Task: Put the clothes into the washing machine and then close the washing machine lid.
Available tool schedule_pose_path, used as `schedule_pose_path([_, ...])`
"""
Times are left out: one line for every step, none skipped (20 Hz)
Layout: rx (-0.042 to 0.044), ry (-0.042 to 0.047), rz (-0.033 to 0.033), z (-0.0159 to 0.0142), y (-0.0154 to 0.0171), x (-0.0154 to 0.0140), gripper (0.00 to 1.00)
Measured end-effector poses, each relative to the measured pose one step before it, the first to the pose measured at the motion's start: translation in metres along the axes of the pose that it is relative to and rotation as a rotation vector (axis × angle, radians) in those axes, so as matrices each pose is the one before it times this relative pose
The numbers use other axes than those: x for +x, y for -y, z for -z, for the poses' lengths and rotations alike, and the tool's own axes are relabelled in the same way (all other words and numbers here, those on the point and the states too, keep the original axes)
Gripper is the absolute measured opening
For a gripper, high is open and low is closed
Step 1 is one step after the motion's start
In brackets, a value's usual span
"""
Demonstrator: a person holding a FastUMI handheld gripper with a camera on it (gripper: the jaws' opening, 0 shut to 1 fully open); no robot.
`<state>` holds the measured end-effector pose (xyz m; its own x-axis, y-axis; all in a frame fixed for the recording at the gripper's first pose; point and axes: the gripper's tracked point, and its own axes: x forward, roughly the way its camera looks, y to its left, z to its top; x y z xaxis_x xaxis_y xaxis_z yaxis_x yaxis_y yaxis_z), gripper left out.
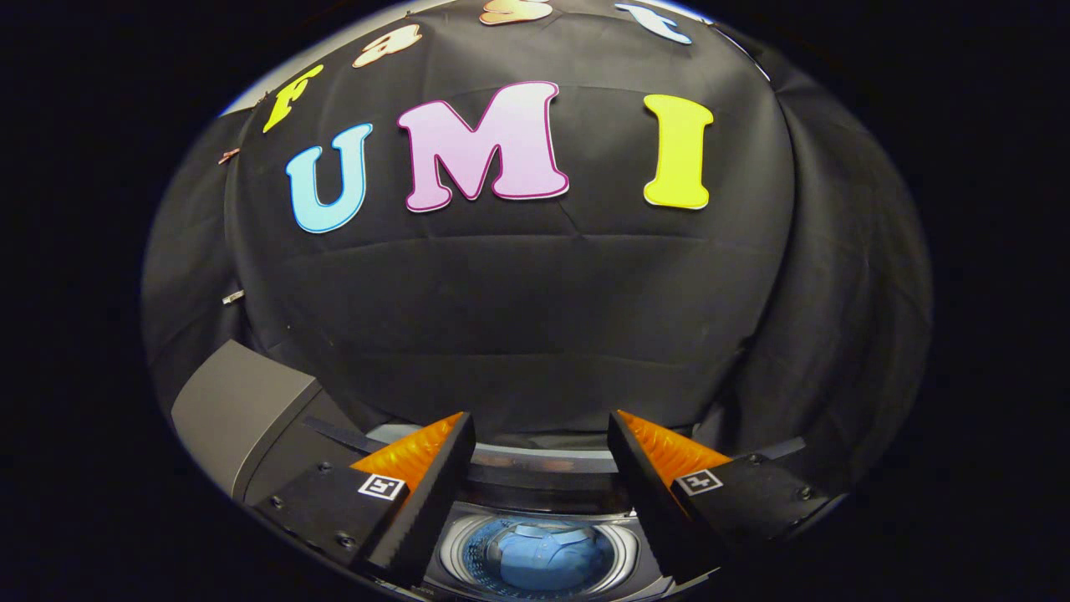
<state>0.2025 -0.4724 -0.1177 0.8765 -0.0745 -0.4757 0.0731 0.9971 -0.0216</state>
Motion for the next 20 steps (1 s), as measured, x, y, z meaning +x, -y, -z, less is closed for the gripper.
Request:
schedule_pose_path([-0.00233,-0.00025,0.00459,-0.0008,0.00037,-0.00001,1.0])
schedule_pose_path([0.0009,-0.0019,0.00491,0.00149,0.00079,-0.0009,1.0])
schedule_pose_path([0.00133,-0.00224,0.00622,0.00037,0.0006,-0.00077,1.0])
schedule_pose_path([-0.00075,-0.00239,0.00645,0.00019,0.00055,-0.00046,1.0])
schedule_pose_path([-0.00095,-0.00187,0.00704,-0.00126,0.00085,-0.00095,1.0])
schedule_pose_path([0.00085,-0.00297,0.00604,0.00126,0.00039,-0.00051,1.0])
schedule_pose_path([0.00008,-0.00282,0.00612,0.0006,0.00037,0.00006,1.0])
schedule_pose_path([-0.00017,-0.0048,0.00552,0.00062,-0.00036,-0.00075,1.0])
schedule_pose_path([0.00051,-0.00532,0.0059,-0.00011,-0.00076,-0.00095,1.0])
schedule_pose_path([-0.00028,-0.00461,0.00538,-0.00001,-0.0001,0.00001,1.0])
schedule_pose_path([-0.00082,-0.00311,0.00541,0.00022,-0.00004,-0.00012,1.0])
schedule_pose_path([-0.00047,-0.00227,0.0053,0.00089,0.00009,-0.0014,1.0])
schedule_pose_path([0.00008,-0.00354,0.00524,0.00047,0.00064,-0.00042,1.0])
schedule_pose_path([-0.00027,-0.00308,0.00462,0.00027,0.00002,-0.00115,1.0])
schedule_pose_path([-0.00005,-0.00349,0.00356,0.00098,-0.00007,-0.00042,1.0])
schedule_pose_path([0.00127,-0.00362,0.00344,0.00104,-0.00067,-0.00016,1.0])
schedule_pose_path([-0.00009,-0.0032,0.00309,0.00086,-0.00062,-0.00006,1.0])
schedule_pose_path([-0.00037,-0.00415,0.00294,0.0008,0.00046,-0.00102,1.0])
schedule_pose_path([0.00132,-0.00783,0.00273,0.00125,-0.0004,-0.00198,1.0])
schedule_pose_path([0.00326,-0.01194,-0.00066,0.00449,-0.00248,-0.00313,1.0])
